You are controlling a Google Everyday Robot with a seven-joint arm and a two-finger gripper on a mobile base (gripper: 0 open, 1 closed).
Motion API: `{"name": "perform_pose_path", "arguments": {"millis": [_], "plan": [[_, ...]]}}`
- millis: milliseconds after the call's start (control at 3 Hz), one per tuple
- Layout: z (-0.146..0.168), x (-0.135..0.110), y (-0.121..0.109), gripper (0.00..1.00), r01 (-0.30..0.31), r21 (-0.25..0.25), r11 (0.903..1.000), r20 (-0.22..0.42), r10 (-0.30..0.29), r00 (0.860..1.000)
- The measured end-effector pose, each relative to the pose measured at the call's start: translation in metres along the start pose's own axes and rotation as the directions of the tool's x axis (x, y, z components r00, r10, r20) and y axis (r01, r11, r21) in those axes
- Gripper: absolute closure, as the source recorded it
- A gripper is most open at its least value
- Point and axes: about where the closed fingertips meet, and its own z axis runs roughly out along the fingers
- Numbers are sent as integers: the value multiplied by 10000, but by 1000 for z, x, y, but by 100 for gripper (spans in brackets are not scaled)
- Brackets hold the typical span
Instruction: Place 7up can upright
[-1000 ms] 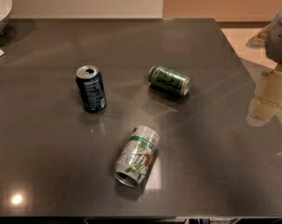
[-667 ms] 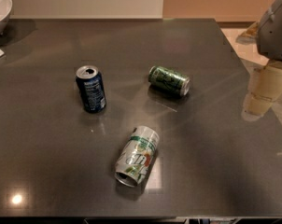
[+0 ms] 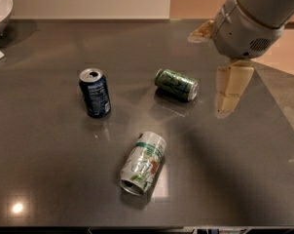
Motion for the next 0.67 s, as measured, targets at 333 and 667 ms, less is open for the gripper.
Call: {"name": "perform_pose_path", "arguments": {"millis": [333,667], "plan": [[14,-37,3,0,1972,-169,9802,742,-1954,9779],[31,-68,20,0,4070,-412,9125,1074,-4009,9098]]}}
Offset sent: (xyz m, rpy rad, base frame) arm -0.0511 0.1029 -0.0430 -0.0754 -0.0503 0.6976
